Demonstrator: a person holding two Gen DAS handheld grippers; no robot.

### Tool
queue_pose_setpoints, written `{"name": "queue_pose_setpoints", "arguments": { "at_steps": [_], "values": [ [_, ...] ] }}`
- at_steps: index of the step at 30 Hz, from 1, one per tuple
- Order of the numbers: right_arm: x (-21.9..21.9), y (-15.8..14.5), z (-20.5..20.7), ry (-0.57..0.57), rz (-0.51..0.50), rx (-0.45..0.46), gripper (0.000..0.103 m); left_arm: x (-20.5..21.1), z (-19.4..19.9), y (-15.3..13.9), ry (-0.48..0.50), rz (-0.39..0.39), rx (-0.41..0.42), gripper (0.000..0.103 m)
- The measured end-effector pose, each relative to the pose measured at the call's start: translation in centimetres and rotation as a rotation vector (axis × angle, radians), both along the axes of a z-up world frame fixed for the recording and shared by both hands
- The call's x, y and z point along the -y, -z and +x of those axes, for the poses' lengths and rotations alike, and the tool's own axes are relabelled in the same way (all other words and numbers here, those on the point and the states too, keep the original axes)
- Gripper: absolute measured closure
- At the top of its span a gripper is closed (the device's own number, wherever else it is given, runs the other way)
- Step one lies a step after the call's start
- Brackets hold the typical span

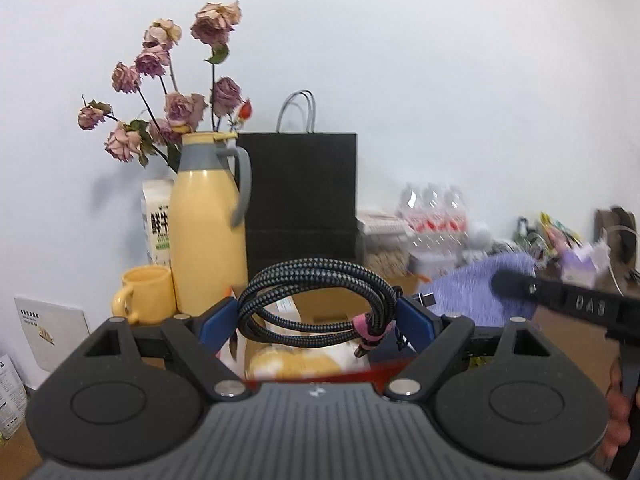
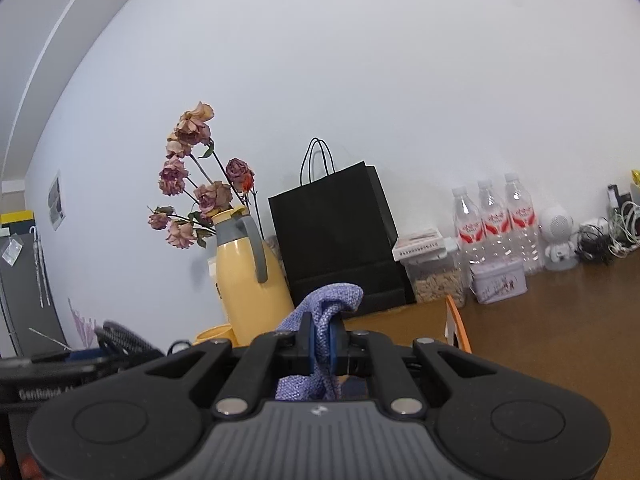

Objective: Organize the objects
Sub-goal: 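Carry the bag and cable into the box and open both grippers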

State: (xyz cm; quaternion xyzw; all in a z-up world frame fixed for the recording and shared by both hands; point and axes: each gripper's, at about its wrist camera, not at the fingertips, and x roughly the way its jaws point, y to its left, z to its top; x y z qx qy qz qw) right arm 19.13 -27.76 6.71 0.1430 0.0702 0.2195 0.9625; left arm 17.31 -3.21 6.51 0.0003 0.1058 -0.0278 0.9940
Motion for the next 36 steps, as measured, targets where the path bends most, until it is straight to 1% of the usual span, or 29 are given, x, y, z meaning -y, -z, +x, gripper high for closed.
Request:
{"name": "queue_pose_setpoints", "arguments": {
  "at_steps": [5, 9, 13, 16, 18, 21, 23, 24, 25, 26, 27, 28, 29, 31, 33, 36],
  "values": [
    [-1.6, -0.6, 4.4, 0.014, -0.029, -0.022, 0.097, -0.7, 4.5, 0.2, -0.045, -0.038, 0.002, 0.017],
    [-2.4, 0.3, 8.6, 0.037, -0.047, -0.070, 0.097, -1.0, 8.1, 1.3, -0.074, -0.054, -0.016, 0.017],
    [-2.7, 1.8, 13.1, 0.054, -0.041, -0.141, 0.097, -1.1, 11.5, 2.7, -0.086, -0.054, -0.041, 0.017],
    [-2.5, 2.8, 15.4, 0.078, -0.034, -0.176, 0.097, -1.0, 13.5, 3.9, -0.094, -0.044, -0.072, 0.017],
    [-2.4, 3.2, 16.4, 0.085, -0.030, -0.195, 0.097, -0.9, 14.5, 4.5, -0.087, -0.031, -0.093, 0.017],
    [-2.3, 3.5, 17.2, 0.090, -0.057, -0.217, 0.096, -0.8, 15.5, 5.2, -0.084, -0.013, -0.118, 0.016],
    [-2.4, 3.6, 17.6, 0.096, -0.087, -0.240, 0.089, -0.8, 15.9, 5.6, -0.087, -0.010, -0.139, 0.014],
    [-2.5, 3.7, 17.7, 0.102, -0.104, -0.251, 0.088, -0.8, 16.0, 5.8, -0.088, -0.009, -0.152, 0.013],
    [-2.7, 3.7, 17.8, 0.112, -0.127, -0.263, 0.084, -0.8, 16.0, 5.9, -0.093, -0.006, -0.159, 0.007],
    [-2.7, 3.8, 17.8, 0.127, -0.151, -0.275, 0.071, -0.9, 15.9, 6.0, -0.102, -0.005, -0.157, 0.002],
    [-2.8, 3.8, 17.8, 0.135, -0.167, -0.281, 0.062, -1.0, 15.7, 6.0, -0.109, -0.008, -0.146, 0.000],
    [-2.9, 3.8, 17.7, 0.140, -0.185, -0.285, 0.040, -1.1, 15.5, 5.9, -0.115, -0.012, -0.137, 0.000],
    [-3.0, 3.7, 17.6, 0.144, -0.198, -0.284, 0.024, -1.2, 15.4, 5.8, -0.116, -0.016, -0.138, 0.000],
    [-3.2, 3.4, 17.1, 0.161, -0.230, -0.267, 0.011, -1.4, 15.3, 5.6, -0.117, -0.032, -0.138, 0.000],
    [-3.3, 3.1, 16.7, 0.166, -0.251, -0.246, 0.010, -1.5, 15.2, 5.5, -0.127, -0.040, -0.138, 0.000],
    [-3.5, 2.9, 16.3, 0.158, -0.260, -0.237, 0.010, -1.6, 15.0, 5.4, -0.134, -0.045, -0.134, 0.000]
  ]
}}
